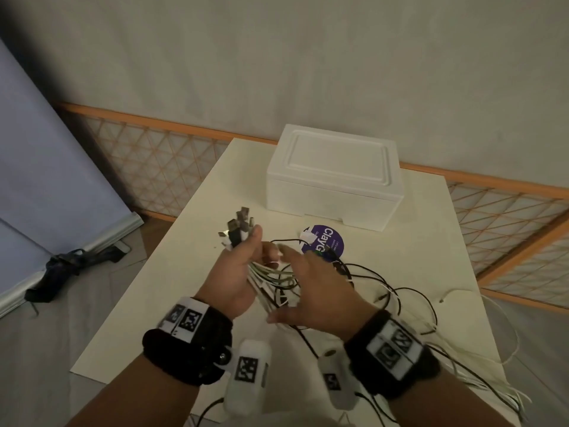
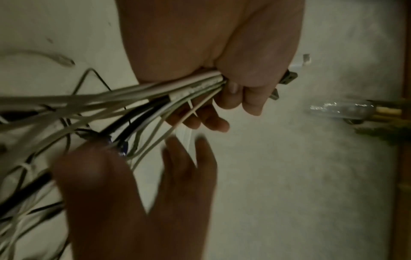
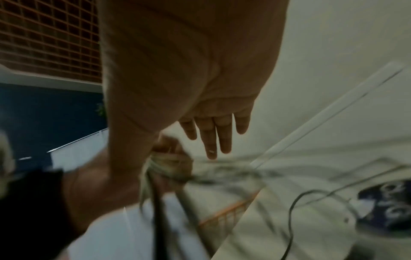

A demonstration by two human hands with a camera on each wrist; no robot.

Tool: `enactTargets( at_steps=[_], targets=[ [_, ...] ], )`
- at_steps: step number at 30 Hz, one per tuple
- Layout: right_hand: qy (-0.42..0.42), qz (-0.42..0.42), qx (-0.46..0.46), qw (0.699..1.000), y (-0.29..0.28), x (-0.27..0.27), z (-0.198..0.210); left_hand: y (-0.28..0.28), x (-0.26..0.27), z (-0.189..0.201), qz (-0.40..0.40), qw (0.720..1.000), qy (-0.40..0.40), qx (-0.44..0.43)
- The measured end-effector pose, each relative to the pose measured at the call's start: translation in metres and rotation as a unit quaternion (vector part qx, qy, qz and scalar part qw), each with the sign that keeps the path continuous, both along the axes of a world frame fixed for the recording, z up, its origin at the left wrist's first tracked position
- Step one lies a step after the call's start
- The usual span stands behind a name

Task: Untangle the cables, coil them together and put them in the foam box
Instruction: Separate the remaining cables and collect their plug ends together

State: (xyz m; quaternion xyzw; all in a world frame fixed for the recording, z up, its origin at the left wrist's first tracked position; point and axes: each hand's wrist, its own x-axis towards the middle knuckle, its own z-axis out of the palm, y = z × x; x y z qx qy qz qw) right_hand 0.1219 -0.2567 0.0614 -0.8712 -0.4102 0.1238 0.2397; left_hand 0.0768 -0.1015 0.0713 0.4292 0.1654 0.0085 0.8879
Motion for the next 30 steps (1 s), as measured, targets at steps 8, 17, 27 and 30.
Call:
enactTargets(
  at_steps=[8,17,27,30],
  targets=[
    [-0.029,0.033,-0.14,0.989,-0.01,-0.007,-0.03,0.032,-0.024,-0.004,0.106,0.988,-0.023,-0.106],
    [0.08,-0.189,-0.272,0.94,-0.164,0.004,-0.056,0.104,-0.039,-0.028,0.215,0.965,0.106,-0.103],
    [0.202,-0.184,-0.247,0.93,-0.156,0.004,-0.055,0.064,-0.039,-0.124,0.17,0.939,0.299,-0.028],
    [0.084,-0.193,-0.134,0.968,-0.102,0.017,-0.055,0.066,-0.037,-0.129,0.158,0.938,0.308,-0.029]
  ],
)
